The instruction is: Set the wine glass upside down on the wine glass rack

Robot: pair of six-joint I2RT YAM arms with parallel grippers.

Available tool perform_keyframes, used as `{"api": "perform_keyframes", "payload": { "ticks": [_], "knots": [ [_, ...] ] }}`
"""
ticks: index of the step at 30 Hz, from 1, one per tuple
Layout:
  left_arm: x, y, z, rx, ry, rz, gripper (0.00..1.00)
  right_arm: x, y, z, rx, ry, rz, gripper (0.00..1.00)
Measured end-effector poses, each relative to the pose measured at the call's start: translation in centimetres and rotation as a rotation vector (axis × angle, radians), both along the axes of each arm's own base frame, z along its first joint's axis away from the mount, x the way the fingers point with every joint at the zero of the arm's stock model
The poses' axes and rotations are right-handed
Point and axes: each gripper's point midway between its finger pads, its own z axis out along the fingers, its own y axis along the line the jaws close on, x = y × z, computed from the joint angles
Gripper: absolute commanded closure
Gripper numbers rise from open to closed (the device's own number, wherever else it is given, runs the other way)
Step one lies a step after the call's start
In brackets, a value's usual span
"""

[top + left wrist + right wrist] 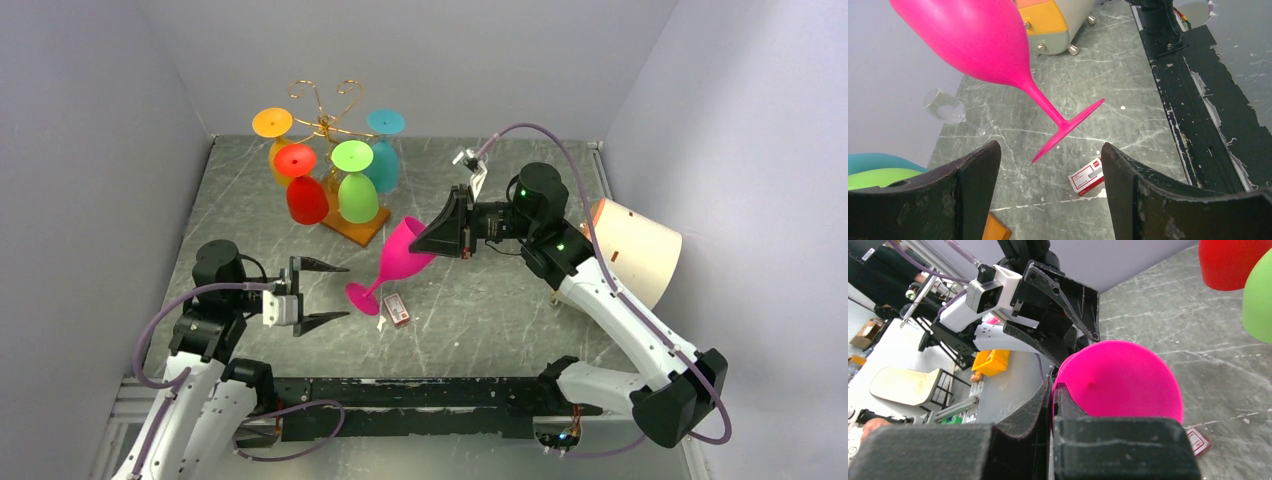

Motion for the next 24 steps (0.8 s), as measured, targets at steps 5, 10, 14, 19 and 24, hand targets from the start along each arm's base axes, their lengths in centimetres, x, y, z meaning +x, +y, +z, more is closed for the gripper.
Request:
{"api": "perform_keyframes", "payload": {
  "ticks": [5,10,14,19,24],
  "knots": [
    [0.0,0.0,-0.3,0.005,-0.002,-0.004,0.26,0.0,0.0,0.3,0.01,-0.008,-0.004,1.0],
    [-0.3,-0.1,-0.6,0.01,0.005,-0.025,0.3,-0.3,0.1,0.7,0.039,0.0,0.018,1.0],
    [-0.4,-0.1,-0.9,0.013,0.004,-0.037,0.34,-0.4,0.1,1.2,0.058,-0.006,0.026,1.0],
    [-0.6,-0.2,-1.0,0.013,0.0,-0.052,0.4,-0.4,0.2,1.6,0.074,-0.01,0.035,1.0],
    [-0.7,-0.2,-0.8,0.015,-0.009,-0.057,0.69,-0.4,0.4,1.2,0.072,0.009,0.044,1.0]
  ]
}}
